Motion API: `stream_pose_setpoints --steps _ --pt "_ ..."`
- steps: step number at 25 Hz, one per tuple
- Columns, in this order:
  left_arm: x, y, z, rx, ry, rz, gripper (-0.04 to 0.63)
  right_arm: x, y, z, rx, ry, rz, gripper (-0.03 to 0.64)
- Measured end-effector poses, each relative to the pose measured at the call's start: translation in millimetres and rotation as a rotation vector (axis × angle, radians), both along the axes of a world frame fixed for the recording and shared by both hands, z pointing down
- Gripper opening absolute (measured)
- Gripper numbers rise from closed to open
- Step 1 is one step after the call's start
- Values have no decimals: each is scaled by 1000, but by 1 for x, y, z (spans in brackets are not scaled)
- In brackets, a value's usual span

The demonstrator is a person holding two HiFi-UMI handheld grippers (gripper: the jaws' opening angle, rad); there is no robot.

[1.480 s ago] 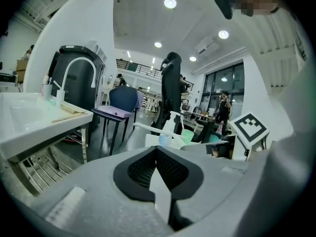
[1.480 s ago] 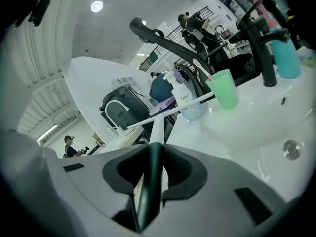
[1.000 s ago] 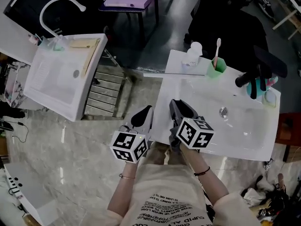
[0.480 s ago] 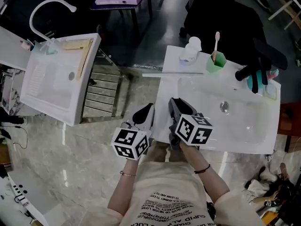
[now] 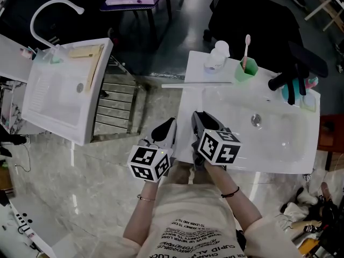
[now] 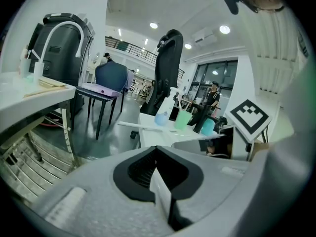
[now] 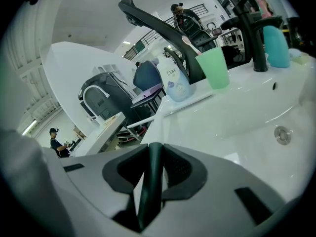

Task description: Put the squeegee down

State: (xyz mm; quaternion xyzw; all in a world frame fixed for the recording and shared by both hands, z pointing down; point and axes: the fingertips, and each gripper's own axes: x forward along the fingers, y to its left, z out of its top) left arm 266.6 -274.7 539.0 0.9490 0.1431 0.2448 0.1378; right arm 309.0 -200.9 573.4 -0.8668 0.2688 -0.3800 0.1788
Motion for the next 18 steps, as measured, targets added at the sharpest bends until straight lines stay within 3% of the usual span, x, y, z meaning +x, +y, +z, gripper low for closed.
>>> stream_pose_setpoints --steps 12,18 --pt "-1 4 3 -7 -5 8 21 -3 -3 3 -60 6 -48 103" --pt "1 6 1 -6 0 7 21 -4 -6 1 -30 7 -68 138"
